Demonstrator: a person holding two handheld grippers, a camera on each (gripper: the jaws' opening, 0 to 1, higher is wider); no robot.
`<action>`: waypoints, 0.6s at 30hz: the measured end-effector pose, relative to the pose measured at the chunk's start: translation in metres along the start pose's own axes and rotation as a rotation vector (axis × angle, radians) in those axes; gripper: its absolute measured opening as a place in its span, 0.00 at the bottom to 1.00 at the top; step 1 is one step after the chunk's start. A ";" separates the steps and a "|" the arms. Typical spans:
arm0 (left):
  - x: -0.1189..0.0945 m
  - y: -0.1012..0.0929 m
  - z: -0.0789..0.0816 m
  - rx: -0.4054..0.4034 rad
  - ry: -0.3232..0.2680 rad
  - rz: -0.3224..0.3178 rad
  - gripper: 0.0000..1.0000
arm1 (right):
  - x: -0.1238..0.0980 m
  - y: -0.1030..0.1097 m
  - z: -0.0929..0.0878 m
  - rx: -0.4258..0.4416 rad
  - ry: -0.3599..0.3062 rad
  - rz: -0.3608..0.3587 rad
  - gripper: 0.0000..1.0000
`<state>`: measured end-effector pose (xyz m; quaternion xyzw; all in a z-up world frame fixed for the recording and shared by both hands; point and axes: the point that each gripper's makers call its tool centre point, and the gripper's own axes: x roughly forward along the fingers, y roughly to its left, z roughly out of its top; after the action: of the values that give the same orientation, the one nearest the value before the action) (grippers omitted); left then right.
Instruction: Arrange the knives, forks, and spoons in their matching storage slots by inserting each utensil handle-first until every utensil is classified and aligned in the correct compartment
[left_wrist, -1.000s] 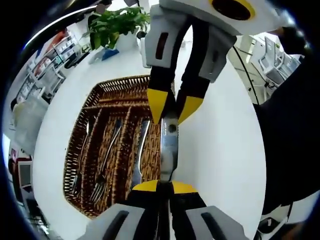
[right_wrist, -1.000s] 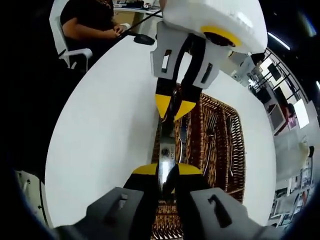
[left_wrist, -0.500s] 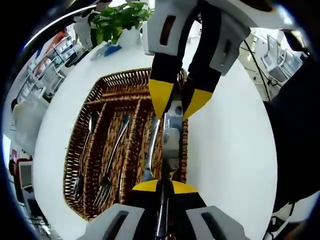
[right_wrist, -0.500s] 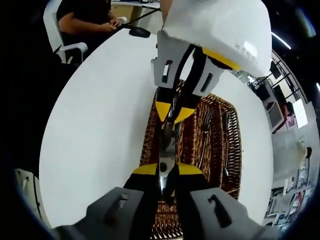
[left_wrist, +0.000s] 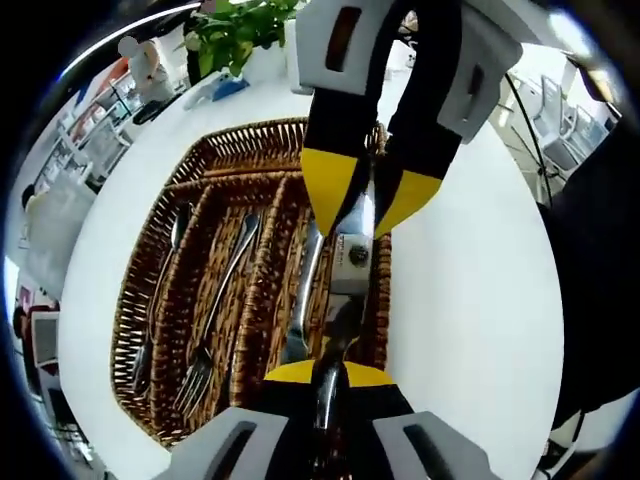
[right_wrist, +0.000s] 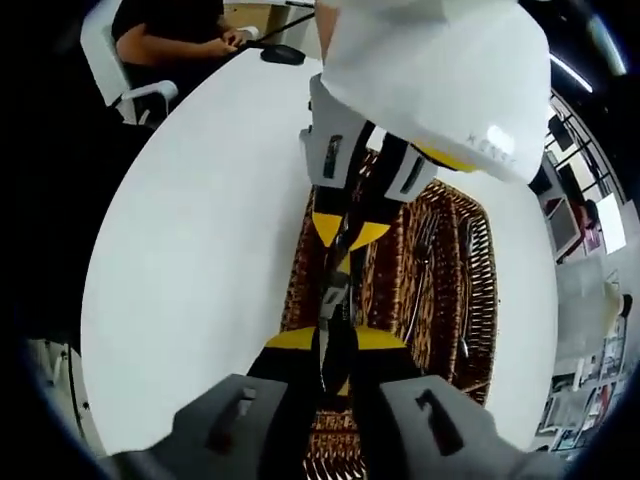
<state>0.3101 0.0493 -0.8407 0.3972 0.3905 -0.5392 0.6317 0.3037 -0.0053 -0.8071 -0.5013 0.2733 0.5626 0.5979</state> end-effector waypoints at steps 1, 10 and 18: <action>0.000 0.000 0.000 -0.006 -0.001 0.003 0.07 | 0.000 0.000 0.000 0.004 -0.001 0.005 0.10; -0.003 0.002 0.000 -0.036 -0.032 0.004 0.09 | 0.014 0.008 -0.012 0.025 0.021 0.081 0.10; -0.005 0.003 -0.010 -0.050 -0.017 0.009 0.10 | 0.023 0.022 -0.018 0.026 0.057 0.175 0.00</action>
<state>0.3121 0.0608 -0.8394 0.3784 0.3969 -0.5295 0.6472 0.2924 -0.0159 -0.8399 -0.4834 0.3403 0.5948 0.5448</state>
